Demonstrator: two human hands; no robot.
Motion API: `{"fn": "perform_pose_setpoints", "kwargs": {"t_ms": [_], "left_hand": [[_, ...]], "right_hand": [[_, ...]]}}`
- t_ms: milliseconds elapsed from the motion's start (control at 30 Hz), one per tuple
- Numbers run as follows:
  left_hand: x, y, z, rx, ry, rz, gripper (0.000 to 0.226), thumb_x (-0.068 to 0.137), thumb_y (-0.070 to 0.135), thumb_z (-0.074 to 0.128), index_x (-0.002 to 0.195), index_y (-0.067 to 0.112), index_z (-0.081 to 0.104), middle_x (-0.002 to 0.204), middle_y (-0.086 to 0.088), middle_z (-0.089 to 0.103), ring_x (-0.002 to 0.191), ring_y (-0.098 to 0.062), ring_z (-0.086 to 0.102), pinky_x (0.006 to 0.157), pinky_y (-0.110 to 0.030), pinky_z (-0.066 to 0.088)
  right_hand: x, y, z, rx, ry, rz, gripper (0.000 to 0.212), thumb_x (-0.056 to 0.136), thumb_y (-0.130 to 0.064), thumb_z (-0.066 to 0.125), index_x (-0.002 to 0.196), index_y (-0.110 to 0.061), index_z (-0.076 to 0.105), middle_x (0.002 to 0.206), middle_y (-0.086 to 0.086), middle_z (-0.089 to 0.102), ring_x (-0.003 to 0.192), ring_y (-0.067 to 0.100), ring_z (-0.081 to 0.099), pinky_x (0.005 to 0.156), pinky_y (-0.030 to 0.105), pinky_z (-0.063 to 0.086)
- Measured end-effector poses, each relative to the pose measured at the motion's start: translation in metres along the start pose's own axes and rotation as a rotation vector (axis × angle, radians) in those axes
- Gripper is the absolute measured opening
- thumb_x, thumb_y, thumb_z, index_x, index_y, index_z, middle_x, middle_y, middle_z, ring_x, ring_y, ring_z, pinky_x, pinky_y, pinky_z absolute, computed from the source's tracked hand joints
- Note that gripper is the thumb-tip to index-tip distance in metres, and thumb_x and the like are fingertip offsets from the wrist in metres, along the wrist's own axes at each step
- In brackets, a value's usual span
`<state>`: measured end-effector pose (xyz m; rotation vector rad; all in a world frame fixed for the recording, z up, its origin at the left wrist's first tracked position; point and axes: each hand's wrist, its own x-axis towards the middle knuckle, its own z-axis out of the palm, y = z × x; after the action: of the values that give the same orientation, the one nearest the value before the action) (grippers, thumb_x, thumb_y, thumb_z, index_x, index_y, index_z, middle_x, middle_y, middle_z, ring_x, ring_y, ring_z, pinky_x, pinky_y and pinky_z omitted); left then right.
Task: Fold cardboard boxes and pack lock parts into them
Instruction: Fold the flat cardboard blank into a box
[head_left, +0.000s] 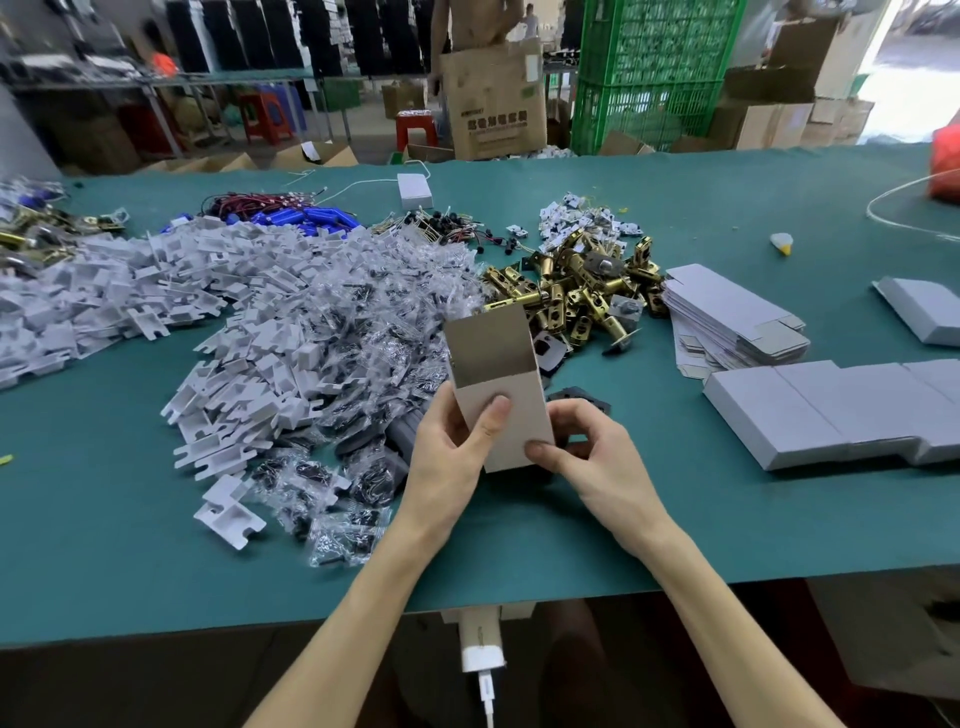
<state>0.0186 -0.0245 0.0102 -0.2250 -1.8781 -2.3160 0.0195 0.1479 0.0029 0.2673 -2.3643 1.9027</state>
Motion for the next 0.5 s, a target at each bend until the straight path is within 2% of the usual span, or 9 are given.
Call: {"fn": "perform_pose_setpoints", "kwargs": {"t_ms": [133, 233, 300, 367, 400, 467, 500], "left_hand": [[0.001, -0.002, -0.001, -0.001, -0.007, -0.038, 0.030, 0.090, 0.038, 0.069, 0.114, 0.021, 0.066, 0.106, 0.004, 0.078, 0.098, -0.008, 0.073, 0.079, -0.022, 0.057], [0.001, -0.002, -0.001, 0.016, -0.047, -0.039, 0.028, 0.088, 0.033, 0.071, 0.111, 0.018, 0.066, 0.104, 0.002, 0.078, 0.096, -0.010, 0.072, 0.078, -0.023, 0.058], [0.001, -0.003, -0.001, 0.007, -0.075, -0.044, 0.029, 0.088, 0.029, 0.071, 0.112, 0.015, 0.065, 0.104, 0.001, 0.078, 0.096, -0.010, 0.072, 0.079, -0.024, 0.058], [0.001, -0.003, -0.001, -0.022, -0.091, -0.057, 0.035, 0.086, 0.027, 0.072, 0.115, 0.009, 0.064, 0.104, 0.001, 0.079, 0.096, -0.010, 0.072, 0.079, -0.024, 0.058], [0.001, -0.003, 0.000, -0.031, -0.098, -0.065, 0.039, 0.085, 0.027, 0.073, 0.116, 0.005, 0.063, 0.105, 0.000, 0.079, 0.097, -0.011, 0.072, 0.079, -0.025, 0.058], [0.002, -0.004, 0.000, -0.027, -0.108, -0.078, 0.047, 0.083, 0.027, 0.075, 0.118, -0.001, 0.061, 0.105, -0.002, 0.079, 0.098, -0.013, 0.072, 0.081, -0.027, 0.059], [0.002, -0.004, -0.001, -0.022, -0.107, -0.082, 0.047, 0.082, 0.027, 0.075, 0.117, -0.001, 0.061, 0.106, -0.003, 0.079, 0.099, -0.014, 0.072, 0.082, -0.028, 0.059]], "right_hand": [[-0.002, -0.001, 0.001, -0.079, -0.017, 0.030, 0.031, 0.086, -0.017, 0.082, 0.112, -0.020, 0.066, 0.103, -0.006, 0.073, 0.087, 0.013, 0.067, 0.081, 0.034, 0.057], [-0.003, -0.007, -0.001, -0.038, -0.018, -0.024, 0.037, 0.084, -0.026, 0.085, 0.116, -0.022, 0.068, 0.109, 0.003, 0.070, 0.085, 0.015, 0.062, 0.076, 0.030, 0.051], [-0.003, -0.009, -0.001, 0.044, 0.019, -0.041, 0.040, 0.085, -0.036, 0.081, 0.120, -0.024, 0.067, 0.112, 0.001, 0.070, 0.097, 0.025, 0.062, 0.085, 0.042, 0.052], [-0.002, -0.010, -0.003, 0.120, 0.074, -0.020, 0.047, 0.086, -0.048, 0.077, 0.124, -0.023, 0.066, 0.117, 0.001, 0.070, 0.108, 0.025, 0.062, 0.094, 0.050, 0.052], [-0.001, -0.010, -0.005, 0.158, 0.071, -0.011, 0.054, 0.085, -0.057, 0.074, 0.126, -0.023, 0.065, 0.120, 0.001, 0.070, 0.111, 0.023, 0.063, 0.094, 0.046, 0.053], [0.005, -0.012, -0.010, 0.196, 0.044, -0.004, 0.068, 0.081, -0.070, 0.067, 0.129, -0.023, 0.064, 0.122, -0.004, 0.072, 0.111, 0.012, 0.066, 0.086, 0.023, 0.052], [0.012, -0.013, -0.014, 0.172, 0.064, -0.007, 0.066, 0.081, -0.071, 0.065, 0.127, -0.025, 0.066, 0.119, -0.007, 0.073, 0.108, 0.006, 0.066, 0.083, 0.016, 0.050]]}}
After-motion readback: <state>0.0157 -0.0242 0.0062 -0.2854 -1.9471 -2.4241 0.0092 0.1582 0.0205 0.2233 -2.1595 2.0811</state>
